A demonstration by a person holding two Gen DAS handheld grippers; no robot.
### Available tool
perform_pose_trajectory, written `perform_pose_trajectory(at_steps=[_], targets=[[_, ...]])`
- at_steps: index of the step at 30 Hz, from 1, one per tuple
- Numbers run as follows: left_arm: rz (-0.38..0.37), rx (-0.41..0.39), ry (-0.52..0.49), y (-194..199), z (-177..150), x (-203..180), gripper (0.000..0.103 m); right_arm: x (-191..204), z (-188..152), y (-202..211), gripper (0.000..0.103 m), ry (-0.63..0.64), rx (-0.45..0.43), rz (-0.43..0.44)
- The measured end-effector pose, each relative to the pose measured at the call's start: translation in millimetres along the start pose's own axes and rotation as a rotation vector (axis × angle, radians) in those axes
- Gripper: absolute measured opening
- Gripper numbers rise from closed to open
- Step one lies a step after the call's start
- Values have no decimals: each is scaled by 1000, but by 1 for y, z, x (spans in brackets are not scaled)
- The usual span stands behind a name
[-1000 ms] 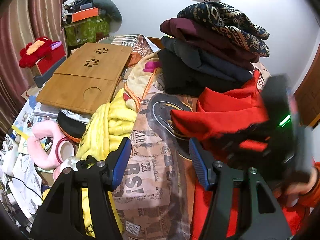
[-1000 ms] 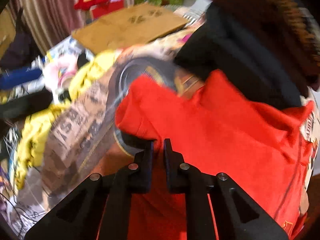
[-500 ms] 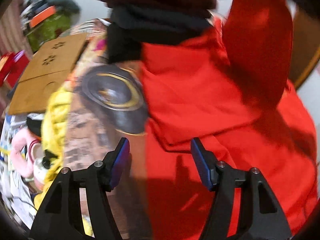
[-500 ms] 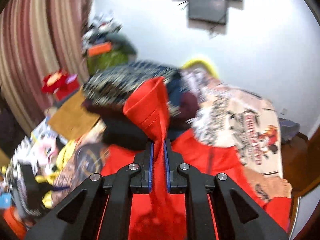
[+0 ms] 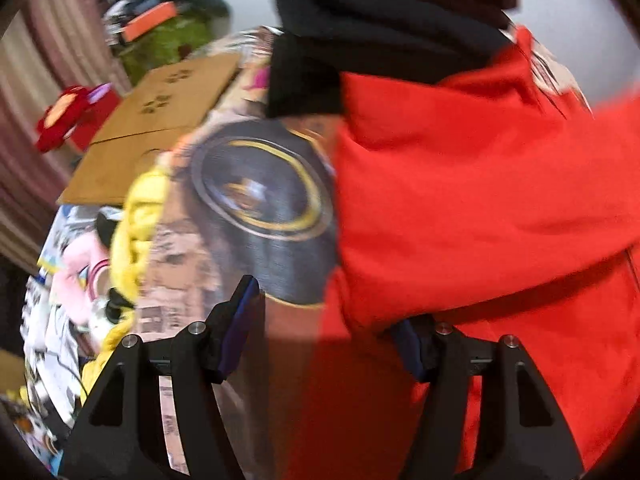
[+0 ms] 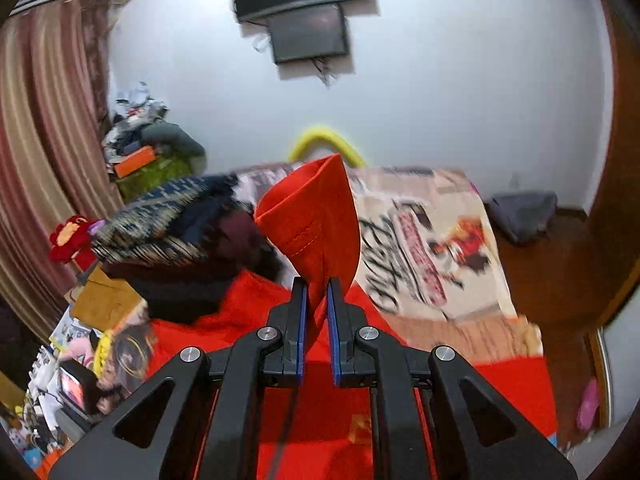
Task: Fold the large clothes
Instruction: 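Grasp the other sleeve cuff with the right gripper and lift it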
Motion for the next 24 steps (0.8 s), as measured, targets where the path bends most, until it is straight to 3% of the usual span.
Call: perform_pose_trajectory(at_steps=[4,12,17,24], targets=[[-5,2,29,2,1,13,65,-31,-42,-11,8,-52,92,-19],[17,42,-21,-10,-13,2,65,-82,-132,-27,8,-192,279,-38],[29,43,-38,-13,-16,2,66,-103,-163,-13,9,-235,320,-79],[-8,78,-45,-6,-20,-3,66,-118,-175,16,9,-246,316,-91]])
Point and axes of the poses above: each gripper's, at about its wrist camera, not at the fingertips, and y roughly against the way its jaws point, x to its left, z to its top, the point moved 7 cm from there along -y, roughly the way its jaws point, and after that the axes turned 3 degrees about y, right-handed, at the moved point
